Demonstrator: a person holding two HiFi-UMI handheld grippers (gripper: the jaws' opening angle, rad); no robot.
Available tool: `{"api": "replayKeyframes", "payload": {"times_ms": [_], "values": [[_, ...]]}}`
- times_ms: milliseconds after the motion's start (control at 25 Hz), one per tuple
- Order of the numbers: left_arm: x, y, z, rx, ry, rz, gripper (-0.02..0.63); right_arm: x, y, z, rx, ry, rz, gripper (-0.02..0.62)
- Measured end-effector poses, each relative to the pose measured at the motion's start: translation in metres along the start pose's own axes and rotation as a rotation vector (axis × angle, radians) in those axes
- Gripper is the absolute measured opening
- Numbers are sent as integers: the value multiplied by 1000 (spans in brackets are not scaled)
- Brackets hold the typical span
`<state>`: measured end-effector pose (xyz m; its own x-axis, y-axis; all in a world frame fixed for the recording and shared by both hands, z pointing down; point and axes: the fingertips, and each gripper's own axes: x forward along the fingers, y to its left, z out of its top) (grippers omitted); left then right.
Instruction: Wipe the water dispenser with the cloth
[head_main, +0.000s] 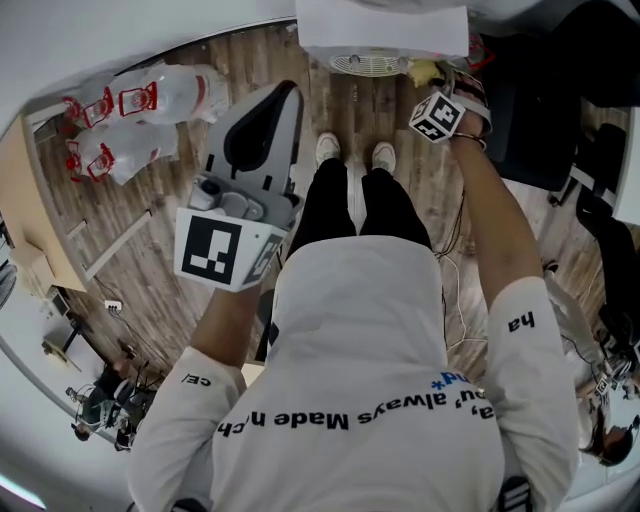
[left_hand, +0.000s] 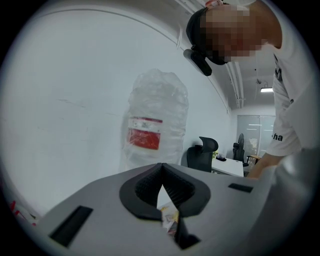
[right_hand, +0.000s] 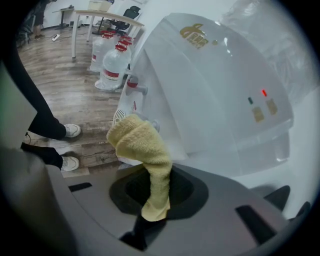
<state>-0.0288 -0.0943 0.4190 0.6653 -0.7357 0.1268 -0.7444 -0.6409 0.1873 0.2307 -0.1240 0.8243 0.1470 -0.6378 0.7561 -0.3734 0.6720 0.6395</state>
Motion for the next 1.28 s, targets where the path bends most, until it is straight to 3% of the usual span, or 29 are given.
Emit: {"api": "replayKeyframes", "payload": {"times_ms": [1280], "values": [[14, 28, -112, -13, 58, -9, 18, 58, 44, -9, 38, -6, -7, 58]]}}
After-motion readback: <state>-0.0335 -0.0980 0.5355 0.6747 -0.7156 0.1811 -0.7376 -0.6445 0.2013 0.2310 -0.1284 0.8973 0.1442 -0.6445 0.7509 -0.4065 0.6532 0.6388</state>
